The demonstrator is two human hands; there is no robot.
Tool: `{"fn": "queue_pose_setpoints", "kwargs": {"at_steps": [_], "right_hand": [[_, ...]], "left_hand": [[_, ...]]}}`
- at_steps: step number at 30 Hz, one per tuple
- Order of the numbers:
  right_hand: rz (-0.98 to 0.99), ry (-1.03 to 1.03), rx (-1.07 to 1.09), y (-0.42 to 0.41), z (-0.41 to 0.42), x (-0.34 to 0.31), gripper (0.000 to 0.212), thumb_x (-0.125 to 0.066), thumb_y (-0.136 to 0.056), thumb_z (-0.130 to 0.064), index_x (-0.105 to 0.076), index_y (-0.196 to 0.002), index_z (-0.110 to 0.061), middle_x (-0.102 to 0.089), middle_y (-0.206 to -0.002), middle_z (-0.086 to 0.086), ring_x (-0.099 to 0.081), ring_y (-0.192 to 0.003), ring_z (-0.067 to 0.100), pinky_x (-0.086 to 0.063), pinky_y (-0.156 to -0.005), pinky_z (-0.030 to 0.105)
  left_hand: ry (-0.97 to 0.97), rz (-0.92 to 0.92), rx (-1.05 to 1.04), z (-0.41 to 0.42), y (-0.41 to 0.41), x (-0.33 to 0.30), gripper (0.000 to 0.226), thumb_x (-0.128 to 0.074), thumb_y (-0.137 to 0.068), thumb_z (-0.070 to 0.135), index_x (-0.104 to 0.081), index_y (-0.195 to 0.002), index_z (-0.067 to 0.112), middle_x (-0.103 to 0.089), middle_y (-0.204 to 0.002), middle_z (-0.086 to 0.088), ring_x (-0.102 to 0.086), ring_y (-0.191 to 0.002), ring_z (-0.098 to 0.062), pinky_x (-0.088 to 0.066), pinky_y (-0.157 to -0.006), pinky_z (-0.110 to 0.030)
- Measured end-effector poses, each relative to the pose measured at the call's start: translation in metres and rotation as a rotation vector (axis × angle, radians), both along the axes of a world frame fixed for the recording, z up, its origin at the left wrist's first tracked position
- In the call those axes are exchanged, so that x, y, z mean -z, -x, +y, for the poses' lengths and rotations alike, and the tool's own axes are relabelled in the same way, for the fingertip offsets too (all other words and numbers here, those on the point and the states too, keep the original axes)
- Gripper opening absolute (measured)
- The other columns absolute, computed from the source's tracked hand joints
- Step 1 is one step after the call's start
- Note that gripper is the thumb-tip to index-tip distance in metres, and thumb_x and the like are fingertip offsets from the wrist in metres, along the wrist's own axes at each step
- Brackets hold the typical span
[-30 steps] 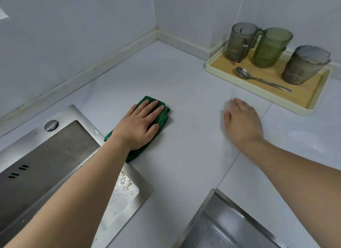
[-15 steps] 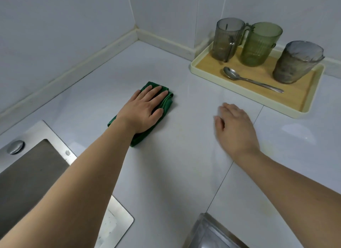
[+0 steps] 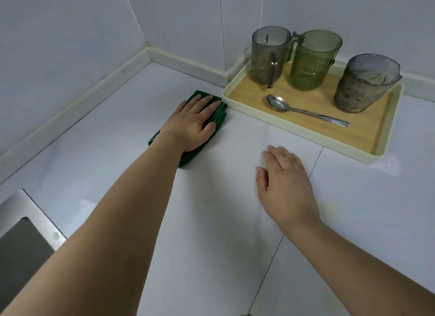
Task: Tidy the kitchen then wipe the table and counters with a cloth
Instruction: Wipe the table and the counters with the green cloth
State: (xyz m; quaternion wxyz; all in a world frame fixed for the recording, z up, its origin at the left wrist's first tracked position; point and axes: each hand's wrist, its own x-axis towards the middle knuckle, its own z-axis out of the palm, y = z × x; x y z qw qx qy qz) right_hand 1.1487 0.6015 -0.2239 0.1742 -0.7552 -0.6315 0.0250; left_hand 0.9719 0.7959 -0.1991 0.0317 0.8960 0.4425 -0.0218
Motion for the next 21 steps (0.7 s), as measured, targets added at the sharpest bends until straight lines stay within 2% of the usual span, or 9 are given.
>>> {"fn": "queue_pose_setpoints", "kwargs": {"at_steps": [12, 21], "right_hand": [[0.011, -0.004, -0.004, -0.001, 0.0, 0.0, 0.038, -0.047, -0.096, -0.022, -0.056, -0.127, -0.001, -0.053, -0.135, 0.013, -0.043, -0.132, 0.03, -0.028, -0.115, 0.043], [0.004, 0.001, -0.01, -0.002, 0.0, 0.001, 0.041, -0.045, -0.098, -0.024, -0.054, -0.131, -0.001, -0.05, -0.139, 0.014, -0.04, -0.134, 0.029, -0.024, -0.117, 0.041]], "left_hand": [[0.008, 0.02, -0.015, -0.019, -0.02, 0.003, 0.058, -0.019, -0.101, 0.043, -0.003, -0.155, 0.03, -0.001, -0.163, 0.004, 0.002, -0.149, -0.02, 0.003, -0.121, -0.04], [-0.007, 0.004, 0.035, -0.042, -0.011, 0.006, 0.058, -0.017, -0.1, 0.047, -0.003, -0.155, 0.033, -0.002, -0.163, 0.008, 0.001, -0.149, -0.018, 0.002, -0.121, -0.038]]}}
